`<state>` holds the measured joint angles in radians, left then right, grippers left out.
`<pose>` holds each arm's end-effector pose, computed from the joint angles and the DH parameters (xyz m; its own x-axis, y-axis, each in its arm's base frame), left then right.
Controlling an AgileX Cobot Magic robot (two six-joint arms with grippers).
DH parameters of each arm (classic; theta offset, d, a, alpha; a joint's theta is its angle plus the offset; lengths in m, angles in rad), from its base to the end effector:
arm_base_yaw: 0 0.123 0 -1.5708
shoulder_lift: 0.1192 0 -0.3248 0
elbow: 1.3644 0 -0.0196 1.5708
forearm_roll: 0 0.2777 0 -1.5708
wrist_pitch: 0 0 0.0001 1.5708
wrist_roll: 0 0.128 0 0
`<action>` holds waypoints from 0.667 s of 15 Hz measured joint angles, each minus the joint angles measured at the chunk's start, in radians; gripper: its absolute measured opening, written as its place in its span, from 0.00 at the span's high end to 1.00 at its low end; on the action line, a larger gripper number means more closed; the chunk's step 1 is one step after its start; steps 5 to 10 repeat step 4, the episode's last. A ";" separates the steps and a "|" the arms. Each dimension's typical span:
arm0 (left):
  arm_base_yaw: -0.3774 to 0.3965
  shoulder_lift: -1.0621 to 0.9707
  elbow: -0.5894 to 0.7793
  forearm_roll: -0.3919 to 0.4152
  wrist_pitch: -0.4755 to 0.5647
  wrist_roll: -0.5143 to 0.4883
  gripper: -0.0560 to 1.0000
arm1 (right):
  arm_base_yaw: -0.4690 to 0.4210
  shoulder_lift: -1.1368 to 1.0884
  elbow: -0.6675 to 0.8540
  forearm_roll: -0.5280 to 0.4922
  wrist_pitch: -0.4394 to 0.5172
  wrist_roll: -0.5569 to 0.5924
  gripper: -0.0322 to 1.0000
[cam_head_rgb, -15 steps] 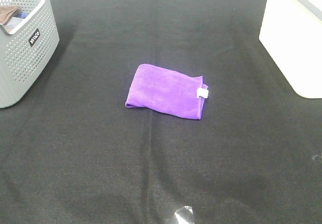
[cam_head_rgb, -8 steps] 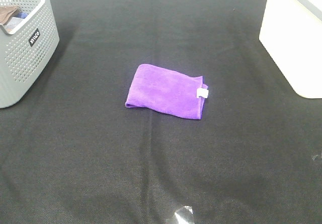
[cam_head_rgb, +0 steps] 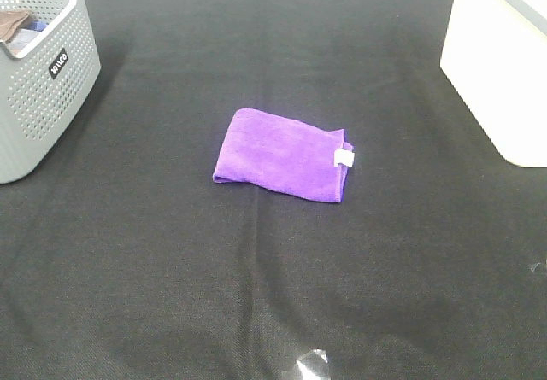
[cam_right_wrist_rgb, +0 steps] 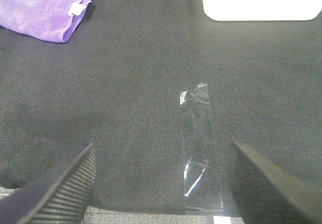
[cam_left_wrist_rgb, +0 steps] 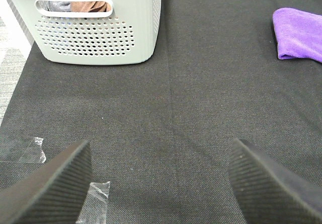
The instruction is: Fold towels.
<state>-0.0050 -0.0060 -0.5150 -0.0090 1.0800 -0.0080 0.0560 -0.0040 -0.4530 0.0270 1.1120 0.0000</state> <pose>0.0079 -0.0011 0.2762 -0.4546 -0.0100 -0.8906 0.0065 0.9999 -0.0145 0.0124 0.0038 0.2520 -0.5377 -0.0182 -0.8429 -0.0699 0.9973 0.0231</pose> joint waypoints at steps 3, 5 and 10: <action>0.000 0.000 0.000 0.000 0.000 0.000 0.28 | 0.000 0.000 0.000 0.000 0.000 0.000 0.26; 0.000 0.000 0.000 0.000 0.000 0.000 0.28 | 0.000 0.000 0.000 0.000 0.000 0.000 0.26; 0.000 0.000 0.000 0.000 0.000 0.000 0.28 | 0.000 0.000 0.000 0.000 0.000 0.000 0.26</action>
